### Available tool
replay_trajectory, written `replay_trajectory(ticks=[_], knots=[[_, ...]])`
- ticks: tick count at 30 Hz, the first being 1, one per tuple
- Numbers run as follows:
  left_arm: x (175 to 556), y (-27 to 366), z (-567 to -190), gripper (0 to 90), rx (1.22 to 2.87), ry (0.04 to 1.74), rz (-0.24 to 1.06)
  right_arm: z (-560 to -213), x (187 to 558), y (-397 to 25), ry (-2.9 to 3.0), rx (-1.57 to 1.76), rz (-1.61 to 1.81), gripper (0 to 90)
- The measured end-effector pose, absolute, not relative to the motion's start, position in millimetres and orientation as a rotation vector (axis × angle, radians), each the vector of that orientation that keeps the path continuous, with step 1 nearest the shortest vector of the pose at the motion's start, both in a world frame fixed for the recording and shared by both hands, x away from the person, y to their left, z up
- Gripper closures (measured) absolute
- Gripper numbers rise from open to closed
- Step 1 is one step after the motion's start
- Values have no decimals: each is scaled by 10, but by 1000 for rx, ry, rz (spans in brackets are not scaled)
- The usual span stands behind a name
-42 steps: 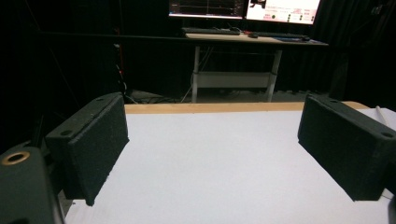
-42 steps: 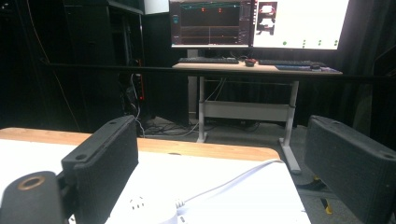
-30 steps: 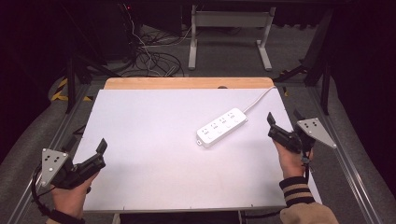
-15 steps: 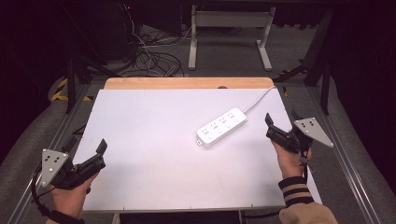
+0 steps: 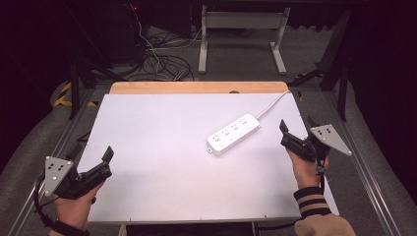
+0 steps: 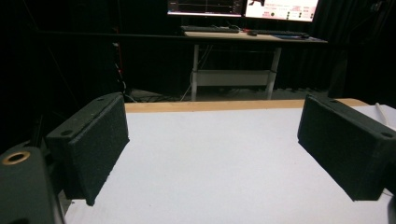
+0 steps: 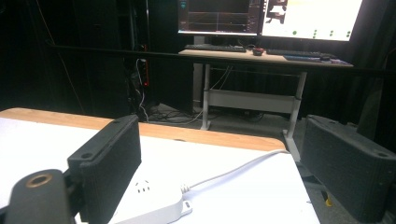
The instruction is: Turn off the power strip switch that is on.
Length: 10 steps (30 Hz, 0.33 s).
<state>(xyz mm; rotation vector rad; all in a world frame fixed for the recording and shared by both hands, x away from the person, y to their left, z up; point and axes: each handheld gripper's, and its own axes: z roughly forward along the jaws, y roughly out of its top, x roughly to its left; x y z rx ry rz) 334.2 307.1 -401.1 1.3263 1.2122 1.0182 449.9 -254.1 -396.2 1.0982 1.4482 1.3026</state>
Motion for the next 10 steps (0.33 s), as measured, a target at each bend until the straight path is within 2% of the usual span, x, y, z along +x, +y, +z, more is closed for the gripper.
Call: replay_trajectory(ticks=[10], knots=[[3363,3062,-4018,91,1335,1212,1021,-3980,4518,-2547,1454,1102,1299,129]])
